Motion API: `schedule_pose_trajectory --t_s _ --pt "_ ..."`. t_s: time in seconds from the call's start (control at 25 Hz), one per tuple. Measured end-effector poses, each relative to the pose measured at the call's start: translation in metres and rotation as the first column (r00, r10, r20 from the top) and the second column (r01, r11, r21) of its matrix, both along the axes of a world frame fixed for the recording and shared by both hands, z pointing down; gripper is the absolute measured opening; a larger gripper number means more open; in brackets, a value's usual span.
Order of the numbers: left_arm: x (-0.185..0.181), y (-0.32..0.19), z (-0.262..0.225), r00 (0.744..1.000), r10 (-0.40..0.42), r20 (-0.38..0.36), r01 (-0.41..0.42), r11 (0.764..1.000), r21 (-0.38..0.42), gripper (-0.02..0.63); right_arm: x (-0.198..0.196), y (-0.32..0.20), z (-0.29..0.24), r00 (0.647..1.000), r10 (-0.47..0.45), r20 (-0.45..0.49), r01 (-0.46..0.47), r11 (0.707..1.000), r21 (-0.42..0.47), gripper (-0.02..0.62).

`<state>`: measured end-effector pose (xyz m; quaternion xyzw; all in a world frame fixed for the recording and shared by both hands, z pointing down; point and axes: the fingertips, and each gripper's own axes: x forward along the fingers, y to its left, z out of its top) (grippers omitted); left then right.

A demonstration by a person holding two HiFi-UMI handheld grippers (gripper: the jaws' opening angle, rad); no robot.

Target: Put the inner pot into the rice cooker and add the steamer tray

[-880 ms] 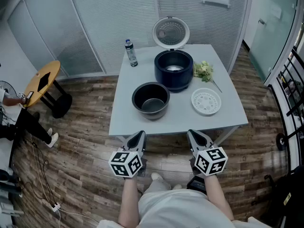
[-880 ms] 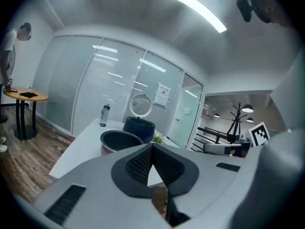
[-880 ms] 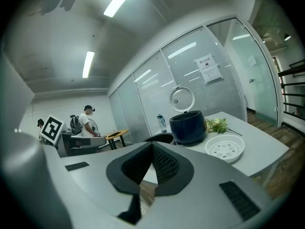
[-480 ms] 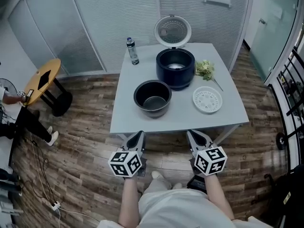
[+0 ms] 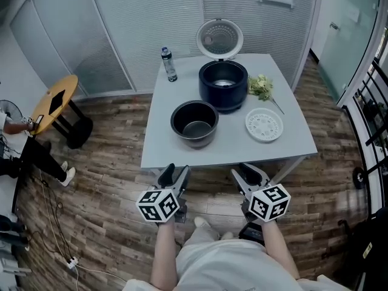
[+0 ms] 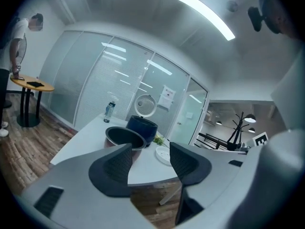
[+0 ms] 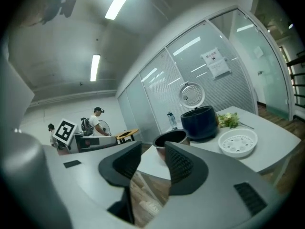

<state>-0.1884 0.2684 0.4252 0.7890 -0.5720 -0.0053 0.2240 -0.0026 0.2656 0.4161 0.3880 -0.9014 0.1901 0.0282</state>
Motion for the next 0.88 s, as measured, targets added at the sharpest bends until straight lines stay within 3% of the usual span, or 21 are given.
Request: schedule_pose_trajectory --t_s 0.04,0.12,0.32,0.56,0.88 --pt "0.002 0.000 0.001 1.000 0.004 -0.004 -0.004 1.000 -0.008 0.236 -0.001 0.001 0.000 1.000 -0.017 0.015 0.017 1.000 -0.013 0.190" --pt "0.006 0.004 0.003 1.000 0.010 0.000 -0.010 1.000 -0.017 0.241 0.001 0.004 0.002 0.999 -0.026 0.024 0.026 0.999 -0.036 0.220" --pt "0.007 0.011 0.003 1.000 -0.005 0.006 0.006 1.000 -0.022 0.239 0.003 0.000 0.005 0.999 -0.026 0.027 0.028 0.998 -0.061 0.221" --pt "-0.018 -0.004 0.011 0.998 -0.053 -0.014 0.053 0.998 -0.031 0.239 -0.011 -0.018 0.018 0.999 -0.041 0.017 0.042 0.995 -0.092 0.221" --pt "-0.028 -0.082 0.040 0.998 -0.034 -0.059 0.029 0.996 -0.084 0.239 -0.028 -0.089 0.045 0.999 -0.035 -0.011 0.033 0.986 -0.166 0.221"
